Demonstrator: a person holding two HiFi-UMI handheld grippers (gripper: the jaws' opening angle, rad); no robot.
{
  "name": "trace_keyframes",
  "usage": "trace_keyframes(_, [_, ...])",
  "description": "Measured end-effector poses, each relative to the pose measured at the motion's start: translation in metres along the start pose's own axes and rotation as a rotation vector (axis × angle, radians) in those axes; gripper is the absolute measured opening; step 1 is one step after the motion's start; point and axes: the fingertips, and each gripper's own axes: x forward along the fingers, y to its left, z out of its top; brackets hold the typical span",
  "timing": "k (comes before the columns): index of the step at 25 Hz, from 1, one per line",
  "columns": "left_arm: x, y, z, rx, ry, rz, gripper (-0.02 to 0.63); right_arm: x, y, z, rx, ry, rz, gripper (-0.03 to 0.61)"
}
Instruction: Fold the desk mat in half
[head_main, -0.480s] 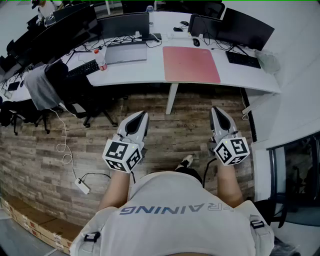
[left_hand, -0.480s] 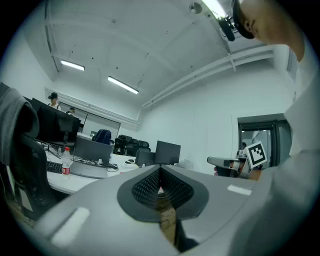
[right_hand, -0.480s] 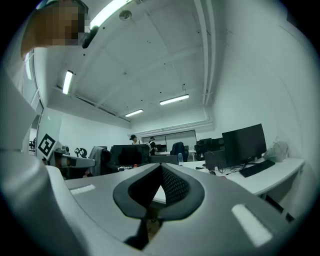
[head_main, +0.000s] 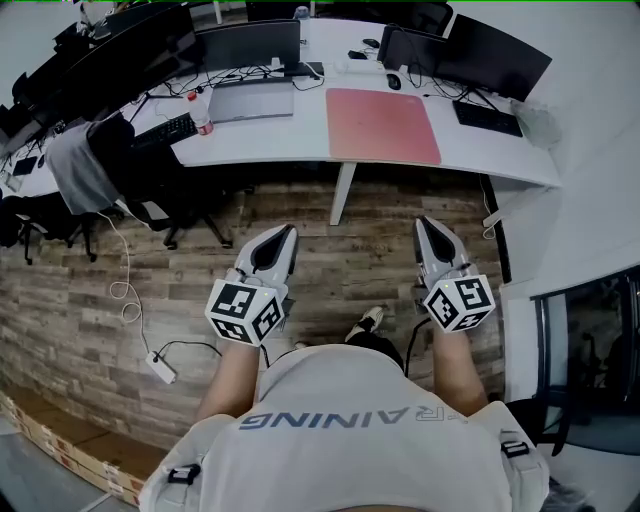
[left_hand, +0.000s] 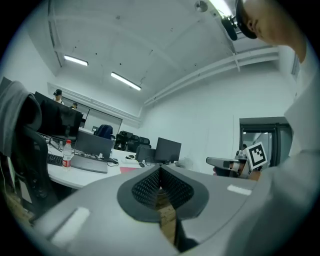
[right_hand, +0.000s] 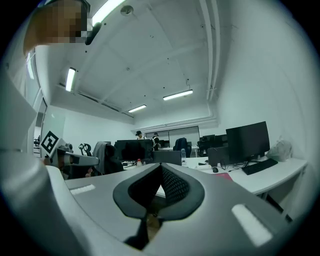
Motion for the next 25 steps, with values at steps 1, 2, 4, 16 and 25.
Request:
trace_keyframes(1, [0.000,0.000,-0.001,-0.004,0.001,0.001,0.000,0.000,0.000,-0.001,0.000,0.002,0.001,0.015])
trace_keyframes(2, [0.001,0.001,-0.002,-0.008,0.003,0.001,0.000,0.000,-0.001,-0.002,0.000,0.004,0.000,0.015])
trace_keyframes(4, [0.004,0.000,-0.004,-0.017,0.008,0.001,0.000,-0.001,-0.005,-0.002,0.003,0.004,-0.005,0.015])
trace_keyframes(16, [0.046,-0.009,-0.008,-0.005,0.035,0.006,0.000,0.010,-0.048,-0.003,0.041,-0.042,-0.003,0.015])
trace_keyframes(25, [0.124,-0.024,0.003,0.030,0.036,0.025,0.000,0.032,-0.124,0.006,0.067,-0.054,-0.009,0.015])
